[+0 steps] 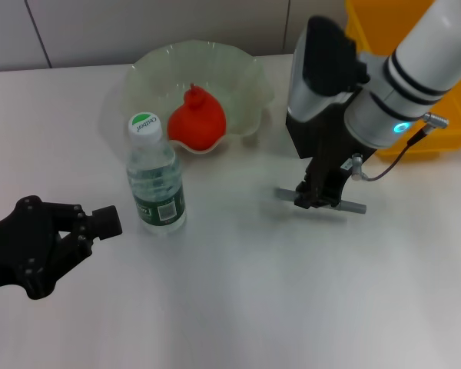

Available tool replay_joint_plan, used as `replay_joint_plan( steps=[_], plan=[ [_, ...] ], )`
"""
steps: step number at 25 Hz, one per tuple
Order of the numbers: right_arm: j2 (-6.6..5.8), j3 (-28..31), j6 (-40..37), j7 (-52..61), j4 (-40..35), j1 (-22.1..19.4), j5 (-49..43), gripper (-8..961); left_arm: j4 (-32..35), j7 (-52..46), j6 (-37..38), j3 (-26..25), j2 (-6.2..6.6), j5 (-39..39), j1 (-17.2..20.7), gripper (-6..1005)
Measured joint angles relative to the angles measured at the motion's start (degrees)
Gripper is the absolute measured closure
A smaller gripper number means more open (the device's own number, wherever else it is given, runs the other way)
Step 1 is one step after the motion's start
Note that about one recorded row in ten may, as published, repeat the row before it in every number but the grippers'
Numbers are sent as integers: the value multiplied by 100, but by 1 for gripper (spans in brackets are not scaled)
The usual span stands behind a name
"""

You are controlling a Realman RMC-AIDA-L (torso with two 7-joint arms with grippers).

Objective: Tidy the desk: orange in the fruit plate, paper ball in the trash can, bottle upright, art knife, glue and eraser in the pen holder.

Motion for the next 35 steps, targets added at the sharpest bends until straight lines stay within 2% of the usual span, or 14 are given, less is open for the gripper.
replay_joint_plan(
  steps=[3, 4, 5, 7, 8, 9, 10, 12, 13, 14, 15, 21, 29, 35],
  plan=[
    [-6, -160, -303, 211, -763, -309, 368, 811, 0, 0, 7, 0, 12, -13, -1, 1001],
    [-6, -160, -303, 211, -763, -309, 368, 811, 0, 0, 8, 0, 19, -15, -5, 1001],
    [-6, -261, -420, 330, -1269, -557, 550, 812, 0, 0, 8, 1, 22, -17, -9, 1001],
    [-6, -313, -451, 383, -1522, -700, 669, 813, 0, 0, 9, 0, 27, -17, -15, 1001],
    [-8, -419, -451, 474, -1958, -987, 945, 814, 0, 0, 10, 1, 35, -18, -23, 1001],
    [-8, -419, -451, 474, -1958, -987, 945, 814, 0, 0, 10, -1, 39, -19, -23, 1001],
    [-12, -470, -394, 529, -2351, -1277, 1212, 814, 1, 0, 9, -4, 42, -18, -20, 1001],
    [-12, -472, -345, 538, -2520, -1409, 1344, 815, 5, 13, 2, -8, 46, -17, -11, 1001],
    [-11, -473, -268, 537, -2852, -1627, 1613, 815, 7, 23, 2, -8, 49, -16, -10, 1001],
    [-11, -473, -268, 537, -2852, -1627, 1613, 815, 7, 31, 5, -8, 53, -16, -8, 1001],
    [-11, -473, -133, 530, -3166, -1831, 1872, 815, 9, 40, 8, -8, 57, -18, -6, 1001],
    [-10, -434, 374, 474, -3746, -2260, 2153, 817, 3, 68, 20, -9, 62, -2, 21, 1001],
    [-22, -370, 1029, 267, -4058, -2658, 2447, 819, -1, 71, 35, -9, 51, -5, 42, 1001],
    [-24, 138, 1216, -241, -4212, -2879, 3336, 820, -1, 71, 36, -9, 44, -18, 18, 1001]
  ],
)
